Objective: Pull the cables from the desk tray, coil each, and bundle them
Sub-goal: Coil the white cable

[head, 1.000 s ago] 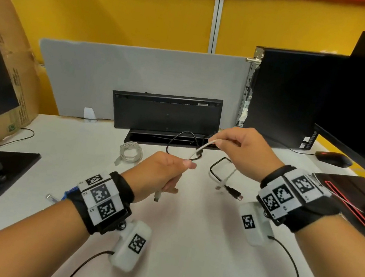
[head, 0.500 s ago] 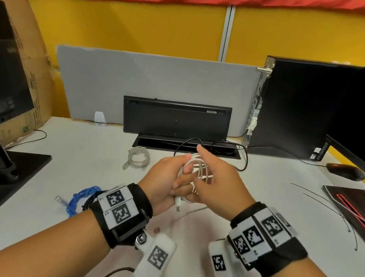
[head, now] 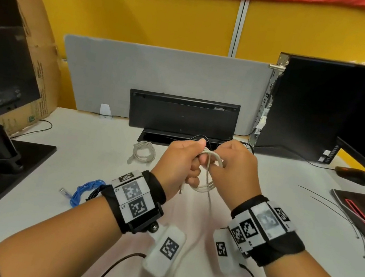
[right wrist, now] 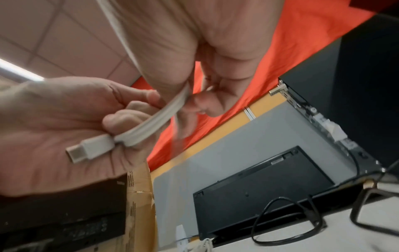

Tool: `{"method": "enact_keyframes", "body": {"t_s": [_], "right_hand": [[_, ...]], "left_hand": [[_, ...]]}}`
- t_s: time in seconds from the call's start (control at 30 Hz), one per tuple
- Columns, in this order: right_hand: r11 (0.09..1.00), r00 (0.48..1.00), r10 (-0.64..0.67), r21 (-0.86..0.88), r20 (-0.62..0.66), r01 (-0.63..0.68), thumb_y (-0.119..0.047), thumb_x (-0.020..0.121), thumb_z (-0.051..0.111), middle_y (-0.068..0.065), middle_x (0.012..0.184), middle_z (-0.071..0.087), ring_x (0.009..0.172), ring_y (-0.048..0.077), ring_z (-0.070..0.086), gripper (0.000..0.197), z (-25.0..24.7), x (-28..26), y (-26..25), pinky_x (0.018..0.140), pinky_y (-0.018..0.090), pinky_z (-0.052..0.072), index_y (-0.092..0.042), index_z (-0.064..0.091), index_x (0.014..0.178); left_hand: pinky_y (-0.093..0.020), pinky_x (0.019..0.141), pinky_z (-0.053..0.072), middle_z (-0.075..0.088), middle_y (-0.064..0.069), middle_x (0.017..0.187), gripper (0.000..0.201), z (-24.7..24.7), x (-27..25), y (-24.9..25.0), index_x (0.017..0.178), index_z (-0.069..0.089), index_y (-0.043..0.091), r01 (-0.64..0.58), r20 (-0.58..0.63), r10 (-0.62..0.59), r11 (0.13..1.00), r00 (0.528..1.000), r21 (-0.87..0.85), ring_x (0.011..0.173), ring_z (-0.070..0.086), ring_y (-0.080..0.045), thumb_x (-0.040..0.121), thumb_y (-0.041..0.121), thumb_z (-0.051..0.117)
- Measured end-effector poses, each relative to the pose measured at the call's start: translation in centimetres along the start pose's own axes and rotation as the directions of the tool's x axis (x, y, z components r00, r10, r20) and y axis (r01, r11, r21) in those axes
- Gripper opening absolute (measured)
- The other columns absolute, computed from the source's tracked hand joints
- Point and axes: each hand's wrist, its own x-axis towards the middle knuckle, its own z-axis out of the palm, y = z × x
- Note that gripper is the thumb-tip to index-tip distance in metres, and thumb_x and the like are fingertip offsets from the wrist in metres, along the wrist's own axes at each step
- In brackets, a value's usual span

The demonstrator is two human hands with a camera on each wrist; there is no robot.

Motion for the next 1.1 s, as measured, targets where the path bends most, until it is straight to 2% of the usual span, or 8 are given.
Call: {"method": "enact_keyframes", "body": {"t_s": [0.23, 0.33, 0.5, 0.77, 0.83, 0.93, 1.03, 1.1], "right_hand": [[0.960, 0.989, -0.145, 0.235, -0.040, 0.150, -0.016, 0.073, 0.081, -0.011, 0.073, 0.060, 0.060, 0.009, 0.051, 0.016, 0.7, 1.6, 1.4, 0.055, 0.016, 0.044, -0.020, 0.068, 0.081], [0.924, 0.983, -0.159, 0.336, -0.094, 0.182, -0.007, 0.074, 0.079, -0.008, 0.072, 0.061, 0.055, 0.016, 0.049, 0.025, 1.3, 2.7, 1.9, 0.052, 0.026, 0.048, -0.022, 0.067, 0.090], [0.879, 0.943, -0.260, 0.354, -0.207, 0.320, -0.003, 0.073, 0.081, 0.004, 0.074, 0.062, 0.062, 0.020, 0.052, 0.025, 1.9, 5.1, 2.5, 0.056, 0.033, 0.046, -0.017, 0.076, 0.094], [0.853, 0.912, -0.349, 0.330, -0.216, 0.404, -0.014, 0.088, 0.070, 0.002, 0.081, 0.064, 0.073, 0.010, 0.059, 0.014, 4.1, 7.0, 2.9, 0.065, 0.017, 0.046, -0.014, 0.077, 0.101], [0.840, 0.941, -0.263, 0.429, -0.212, 0.331, -0.019, 0.094, 0.062, 0.001, 0.080, 0.064, 0.072, 0.010, 0.060, 0.018, 4.7, 7.0, 2.6, 0.064, 0.015, 0.045, -0.010, 0.077, 0.096], [0.793, 1.000, 0.012, 0.609, -0.008, -0.005, -0.035, 0.097, 0.052, 0.004, 0.072, 0.063, 0.057, 0.007, 0.055, 0.033, 4.8, 7.2, 2.4, 0.053, 0.018, 0.043, -0.015, 0.077, 0.096], [0.671, 0.954, 0.198, 0.678, 0.226, -0.300, -0.043, 0.095, 0.055, 0.024, 0.073, 0.064, 0.058, 0.023, 0.054, 0.034, 4.0, 7.6, 2.5, 0.050, 0.027, 0.044, -0.019, 0.079, 0.090], [0.545, 0.910, 0.289, 0.731, 0.297, -0.411, -0.038, 0.088, 0.066, 0.018, 0.068, 0.062, 0.055, 0.019, 0.054, 0.029, 3.1, 7.7, 2.6, 0.048, 0.027, 0.046, -0.011, 0.078, 0.084]], "left_hand": [[-0.020, 0.043, 0.018, 0.027, 0.003, 0.050, 0.042, -0.9, 2.0, 0.1, 0.064, 0.049, 0.015, -0.031, -0.037, 0.033, 0.998, 0.999, 0.056, 0.043, 0.018, -0.011, 0.102, 0.030, 0.042], [-0.020, 0.044, 0.017, 0.026, 0.002, 0.051, 0.041, -1.3, 3.4, 0.5, 0.065, 0.049, 0.014, -0.053, -0.027, 0.054, 0.997, 0.998, 0.050, 0.044, 0.017, -0.012, 0.102, 0.030, 0.043], [-0.020, 0.044, 0.015, 0.026, 0.001, 0.051, 0.041, -2.1, 6.1, 1.1, 0.066, 0.049, 0.011, -0.088, -0.005, 0.088, 0.996, 0.996, 0.029, 0.044, 0.016, -0.011, 0.102, 0.029, 0.044], [-0.020, 0.042, 0.019, 0.026, 0.002, 0.050, 0.043, -3.9, 7.9, 0.1, 0.061, 0.048, 0.015, -0.151, -0.108, 0.157, 0.987, 0.982, 0.060, 0.043, 0.018, -0.012, 0.102, 0.027, 0.044], [-0.020, 0.041, 0.023, 0.029, 0.002, 0.049, 0.043, -4.0, 8.1, -0.2, 0.063, 0.049, 0.014, -0.162, -0.164, 0.180, 0.980, 0.970, 0.117, 0.041, 0.022, -0.012, 0.102, 0.030, 0.043], [-0.020, 0.040, 0.027, 0.032, 0.004, 0.046, 0.042, -4.0, 8.3, -0.4, 0.064, 0.051, 0.013, -0.159, -0.202, 0.202, 0.965, 0.958, 0.210, 0.038, 0.027, -0.010, 0.102, 0.031, 0.044], [-0.021, 0.041, 0.028, 0.033, 0.005, 0.046, 0.041, -4.1, 8.4, -0.2, 0.063, 0.051, 0.015, -0.179, -0.160, 0.227, 0.946, 0.961, 0.269, 0.038, 0.029, -0.010, 0.099, 0.033, 0.050], [-0.021, 0.041, 0.029, 0.033, 0.003, 0.048, 0.041, -4.1, 8.3, -0.2, 0.061, 0.049, 0.016, -0.183, -0.127, 0.228, 0.939, 0.965, 0.290, 0.039, 0.029, -0.011, 0.098, 0.032, 0.052]]}}
